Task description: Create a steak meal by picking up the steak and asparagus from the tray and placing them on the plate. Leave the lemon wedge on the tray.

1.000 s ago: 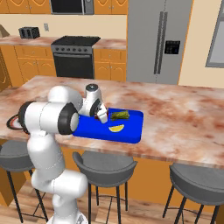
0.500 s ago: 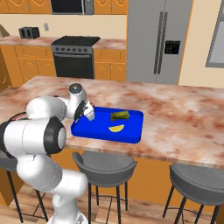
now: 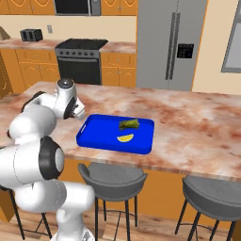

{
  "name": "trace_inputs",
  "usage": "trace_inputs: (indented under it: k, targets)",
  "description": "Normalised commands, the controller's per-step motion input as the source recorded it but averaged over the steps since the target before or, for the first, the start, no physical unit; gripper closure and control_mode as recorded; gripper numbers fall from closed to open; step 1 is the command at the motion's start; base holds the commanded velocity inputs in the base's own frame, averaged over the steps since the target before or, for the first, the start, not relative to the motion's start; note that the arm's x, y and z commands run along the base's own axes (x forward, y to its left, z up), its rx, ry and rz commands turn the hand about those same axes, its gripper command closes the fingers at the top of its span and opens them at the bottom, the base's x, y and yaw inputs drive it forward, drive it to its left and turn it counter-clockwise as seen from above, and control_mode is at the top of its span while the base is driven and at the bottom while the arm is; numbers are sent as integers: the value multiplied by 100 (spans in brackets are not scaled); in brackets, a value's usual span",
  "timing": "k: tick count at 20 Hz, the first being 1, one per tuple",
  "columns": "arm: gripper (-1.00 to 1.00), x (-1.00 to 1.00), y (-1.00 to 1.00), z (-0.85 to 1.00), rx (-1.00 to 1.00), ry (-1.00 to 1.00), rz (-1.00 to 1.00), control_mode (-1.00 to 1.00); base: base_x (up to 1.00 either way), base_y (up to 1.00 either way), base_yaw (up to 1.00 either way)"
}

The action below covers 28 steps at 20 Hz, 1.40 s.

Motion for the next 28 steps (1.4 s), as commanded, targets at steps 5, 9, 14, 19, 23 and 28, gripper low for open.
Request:
trace_inputs:
  k: [5,9,14,19,23,28]
  targets:
    - [100,-22,88,12,0,12,22,-100,0,0,0]
    - [100,-11,94,-1,0,7,22,-100,0,0,0]
    - [100,-4,93,-22,-1,4,21,-100,0,0,0]
    - [100,-3,82,-30,-5,0,17,-100,0,0,0]
    - [100,0,61,-43,-5,0,13,-100,0,0,0]
    - [100,0,61,-51,-6,0,9,-100,0,0,0]
